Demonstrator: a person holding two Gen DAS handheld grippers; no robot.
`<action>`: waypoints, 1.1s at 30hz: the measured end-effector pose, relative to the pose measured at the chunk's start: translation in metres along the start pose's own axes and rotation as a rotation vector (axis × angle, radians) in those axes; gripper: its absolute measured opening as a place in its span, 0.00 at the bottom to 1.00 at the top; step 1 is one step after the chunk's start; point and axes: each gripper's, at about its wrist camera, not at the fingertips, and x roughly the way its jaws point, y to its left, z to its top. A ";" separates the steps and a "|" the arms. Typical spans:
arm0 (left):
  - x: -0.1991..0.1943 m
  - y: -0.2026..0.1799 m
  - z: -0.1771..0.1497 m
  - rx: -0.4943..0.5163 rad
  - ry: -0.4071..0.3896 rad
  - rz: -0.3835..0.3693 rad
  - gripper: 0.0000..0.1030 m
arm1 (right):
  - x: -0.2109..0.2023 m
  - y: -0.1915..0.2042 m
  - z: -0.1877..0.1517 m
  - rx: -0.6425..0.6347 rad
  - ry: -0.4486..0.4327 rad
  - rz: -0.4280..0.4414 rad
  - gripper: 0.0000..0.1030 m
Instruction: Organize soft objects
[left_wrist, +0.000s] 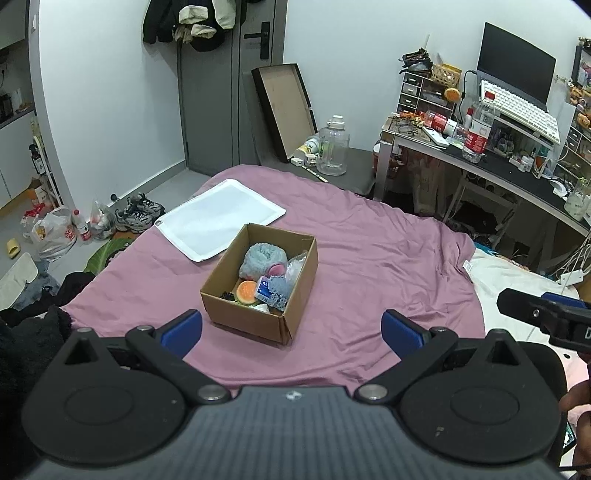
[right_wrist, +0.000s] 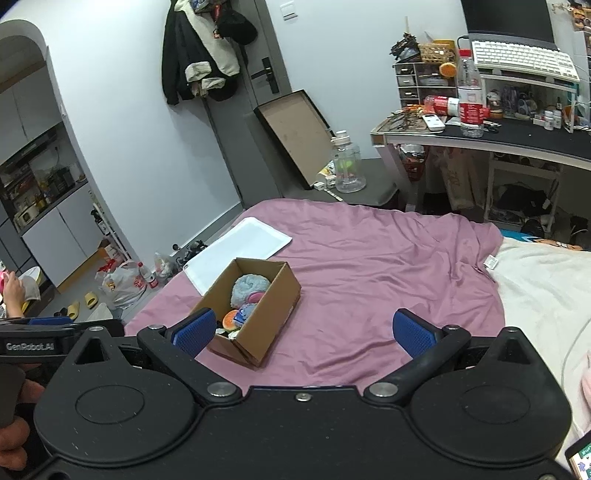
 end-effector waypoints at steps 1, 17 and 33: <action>-0.001 0.000 0.000 -0.001 -0.001 -0.001 0.99 | -0.001 -0.001 0.000 -0.003 -0.002 -0.006 1.00; -0.002 0.004 -0.005 -0.012 0.002 -0.008 0.99 | -0.002 -0.001 -0.003 -0.029 0.007 -0.007 1.00; 0.006 -0.003 -0.009 -0.001 0.015 -0.014 0.99 | 0.013 -0.005 -0.009 -0.037 0.033 -0.060 1.00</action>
